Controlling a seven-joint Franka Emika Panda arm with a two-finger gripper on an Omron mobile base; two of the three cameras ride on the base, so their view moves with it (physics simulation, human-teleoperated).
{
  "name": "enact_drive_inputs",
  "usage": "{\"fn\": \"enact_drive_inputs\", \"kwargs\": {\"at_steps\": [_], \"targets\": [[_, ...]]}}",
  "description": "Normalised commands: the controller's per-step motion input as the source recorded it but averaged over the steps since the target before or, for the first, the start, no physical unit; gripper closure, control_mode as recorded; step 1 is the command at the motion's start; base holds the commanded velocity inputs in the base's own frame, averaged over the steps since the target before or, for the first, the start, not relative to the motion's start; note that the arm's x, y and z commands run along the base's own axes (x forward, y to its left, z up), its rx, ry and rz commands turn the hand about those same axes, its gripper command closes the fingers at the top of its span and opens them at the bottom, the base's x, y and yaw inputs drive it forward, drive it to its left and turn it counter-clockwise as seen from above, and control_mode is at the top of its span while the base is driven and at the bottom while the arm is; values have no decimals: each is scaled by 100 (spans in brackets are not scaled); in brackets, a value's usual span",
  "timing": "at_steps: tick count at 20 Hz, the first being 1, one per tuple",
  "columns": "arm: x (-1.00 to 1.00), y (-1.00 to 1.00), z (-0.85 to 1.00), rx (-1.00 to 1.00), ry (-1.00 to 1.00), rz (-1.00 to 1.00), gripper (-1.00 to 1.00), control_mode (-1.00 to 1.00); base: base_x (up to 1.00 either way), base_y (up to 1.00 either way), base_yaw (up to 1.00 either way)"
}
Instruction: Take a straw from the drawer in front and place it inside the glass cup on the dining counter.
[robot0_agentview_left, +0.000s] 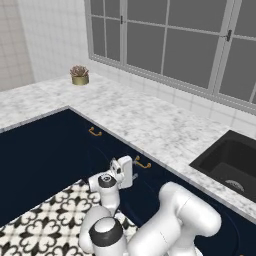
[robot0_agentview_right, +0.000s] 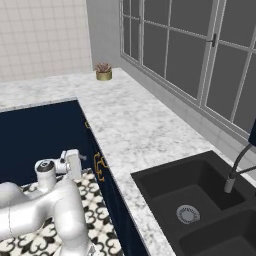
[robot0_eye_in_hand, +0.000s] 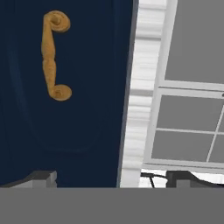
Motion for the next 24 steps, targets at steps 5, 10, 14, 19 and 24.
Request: {"fn": "enact_drive_inputs", "kwargs": {"at_steps": [5,10,14,19,24], "targets": [[12,-44,-24,0,0,7,-100,-100,0,0,0],[31,-19,-24,0,-1,11,-100,-100,0,0,0],[40,-1,-33,0,0,13,-100,-100,0,0,0],[50,0,-33,0,0,6,-100,-100,0,0,0],[63,0,-34,0,0,1,-100,-100,0,0,0]]}}
